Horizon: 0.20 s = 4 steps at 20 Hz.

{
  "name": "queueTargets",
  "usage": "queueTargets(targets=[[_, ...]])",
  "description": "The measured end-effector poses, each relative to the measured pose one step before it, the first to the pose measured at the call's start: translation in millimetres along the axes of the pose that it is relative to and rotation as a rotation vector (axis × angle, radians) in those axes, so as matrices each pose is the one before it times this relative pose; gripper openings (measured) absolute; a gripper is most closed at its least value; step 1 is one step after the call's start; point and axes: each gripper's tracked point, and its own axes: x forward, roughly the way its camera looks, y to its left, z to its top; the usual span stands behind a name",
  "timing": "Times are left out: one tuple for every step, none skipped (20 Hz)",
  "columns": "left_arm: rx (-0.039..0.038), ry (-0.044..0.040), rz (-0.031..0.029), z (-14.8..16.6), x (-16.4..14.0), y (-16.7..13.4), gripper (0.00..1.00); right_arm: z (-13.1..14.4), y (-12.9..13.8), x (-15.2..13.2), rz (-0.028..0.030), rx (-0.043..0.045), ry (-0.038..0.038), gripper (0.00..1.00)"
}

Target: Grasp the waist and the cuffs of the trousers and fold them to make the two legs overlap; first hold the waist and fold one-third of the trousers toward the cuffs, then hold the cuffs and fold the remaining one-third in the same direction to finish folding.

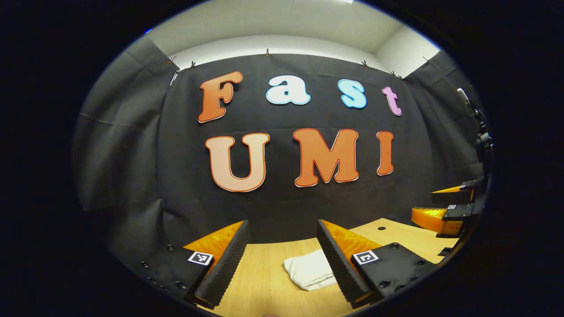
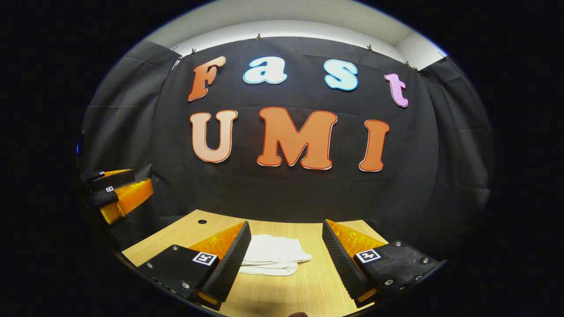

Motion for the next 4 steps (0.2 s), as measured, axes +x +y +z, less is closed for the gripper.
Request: queueTargets(targets=[[0.00724,0.00318,0.00319,-1.55,1.71,-0.35,0.99,1.53,1.38,0.56,0.00594,-0.00164,-0.00449,0.98],[0.00181,-0.00233,0.00028,1.59,0.05,-1.36,0.99,0.66,-0.28,2.00,0.00624,-0.00170,-0.00335,0.98],[0.00216,0.00089,-0.00006,0.20,0.38,-2.74,0.99,0.23,-0.41,2.46,0.00610,-0.00151,-0.00070,0.98],[-0.00311,0.00112,0.00216,0.04,0.49,-2.36,0.99,-0.58,-0.96,2.44,0.00687,0.00037,-0.00051,0.98]])
